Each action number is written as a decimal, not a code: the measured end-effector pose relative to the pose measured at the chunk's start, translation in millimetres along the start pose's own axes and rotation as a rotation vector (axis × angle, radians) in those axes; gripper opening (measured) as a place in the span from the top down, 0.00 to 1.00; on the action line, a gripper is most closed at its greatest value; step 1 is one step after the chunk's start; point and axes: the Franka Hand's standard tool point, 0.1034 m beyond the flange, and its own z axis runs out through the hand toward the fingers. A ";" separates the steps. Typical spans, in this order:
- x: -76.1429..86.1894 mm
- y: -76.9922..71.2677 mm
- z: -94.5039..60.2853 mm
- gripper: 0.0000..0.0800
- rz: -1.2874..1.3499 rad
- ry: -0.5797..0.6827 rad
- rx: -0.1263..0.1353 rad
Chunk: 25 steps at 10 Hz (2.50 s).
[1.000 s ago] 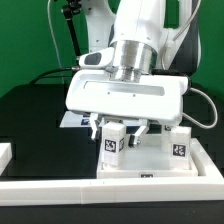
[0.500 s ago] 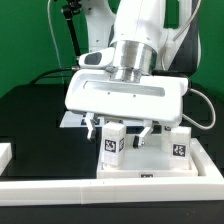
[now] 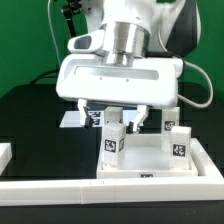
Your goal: Assemble square table
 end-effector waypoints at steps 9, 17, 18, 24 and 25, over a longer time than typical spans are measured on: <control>3.6 -2.6 3.1 0.19 0.088 -0.549 0.002; 2.4 -1.8 4.2 0.64 0.397 -0.549 -0.086; 2.3 -1.8 4.2 0.64 0.475 -0.546 -0.108; 7.5 2.4 8.9 0.64 1.217 -0.501 -0.264; 8.1 1.1 9.4 0.64 1.302 -0.497 -0.275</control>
Offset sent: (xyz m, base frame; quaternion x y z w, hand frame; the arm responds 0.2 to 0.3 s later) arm 0.0202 0.0180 0.0058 0.0820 -0.3238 0.0525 0.9411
